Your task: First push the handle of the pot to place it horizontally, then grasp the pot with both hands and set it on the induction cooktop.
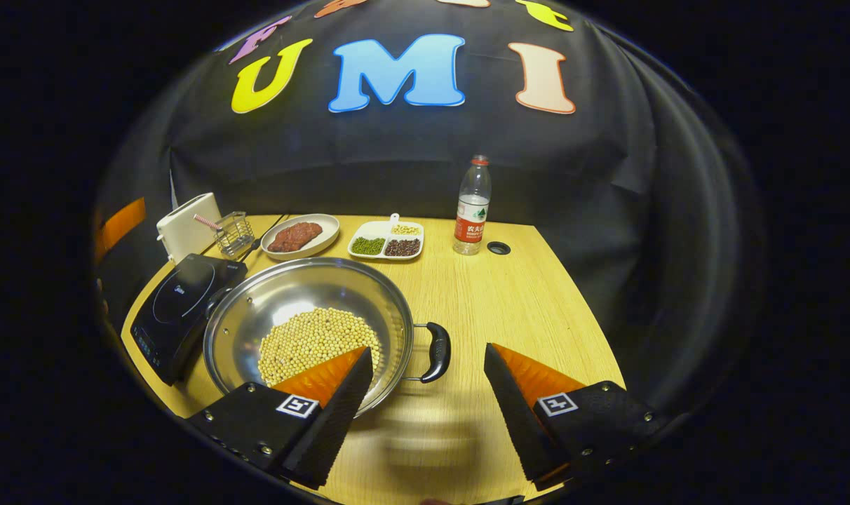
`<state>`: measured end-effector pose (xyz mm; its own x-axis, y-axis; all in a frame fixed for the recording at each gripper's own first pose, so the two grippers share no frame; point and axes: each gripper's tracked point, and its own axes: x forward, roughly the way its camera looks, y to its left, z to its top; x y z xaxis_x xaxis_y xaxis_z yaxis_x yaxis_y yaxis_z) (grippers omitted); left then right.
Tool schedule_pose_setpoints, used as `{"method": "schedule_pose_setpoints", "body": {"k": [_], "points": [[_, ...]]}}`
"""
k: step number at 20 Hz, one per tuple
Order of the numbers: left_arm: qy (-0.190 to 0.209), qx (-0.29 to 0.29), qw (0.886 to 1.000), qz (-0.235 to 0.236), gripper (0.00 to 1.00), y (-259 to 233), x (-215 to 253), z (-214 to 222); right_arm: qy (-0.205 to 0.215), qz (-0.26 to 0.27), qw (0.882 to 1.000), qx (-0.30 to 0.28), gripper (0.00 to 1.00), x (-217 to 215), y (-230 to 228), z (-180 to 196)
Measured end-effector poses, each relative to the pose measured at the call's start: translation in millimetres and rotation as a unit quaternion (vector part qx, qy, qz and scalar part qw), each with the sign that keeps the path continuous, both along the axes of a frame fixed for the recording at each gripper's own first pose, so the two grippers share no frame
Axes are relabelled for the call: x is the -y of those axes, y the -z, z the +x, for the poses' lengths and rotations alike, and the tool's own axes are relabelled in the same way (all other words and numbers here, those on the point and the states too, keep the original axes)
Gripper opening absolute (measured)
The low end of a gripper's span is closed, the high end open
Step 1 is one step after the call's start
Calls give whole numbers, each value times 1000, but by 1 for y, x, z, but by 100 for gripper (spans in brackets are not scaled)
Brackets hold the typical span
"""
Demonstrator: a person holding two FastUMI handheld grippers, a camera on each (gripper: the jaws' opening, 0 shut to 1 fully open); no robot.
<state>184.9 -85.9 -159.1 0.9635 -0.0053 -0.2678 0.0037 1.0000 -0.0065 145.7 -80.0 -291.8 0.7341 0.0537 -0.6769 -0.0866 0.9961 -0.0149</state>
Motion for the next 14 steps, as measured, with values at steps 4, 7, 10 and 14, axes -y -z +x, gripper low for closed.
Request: {"method": "schedule_pose_setpoints", "body": {"k": [4, 7, 10, 14], "points": [[18, -41, 999, -18, 95, 30, 10, 14, 3, 2, 1000, 0, 98, 1, 1, 4], [34, -64, 997, -19, 99, 48, 18, 25, 1, 7, 1000, -7, 98, -4, 6, 6], [44, -84, 995, -18, 99, 69, 24, 33, 0, 13, 1000, -12, 98, -7, 10, 10], [57, -117, 991, -14, 99, 103, 31, 40, 5, 23, 1000, -21, 98, -9, 16, 16]]}}
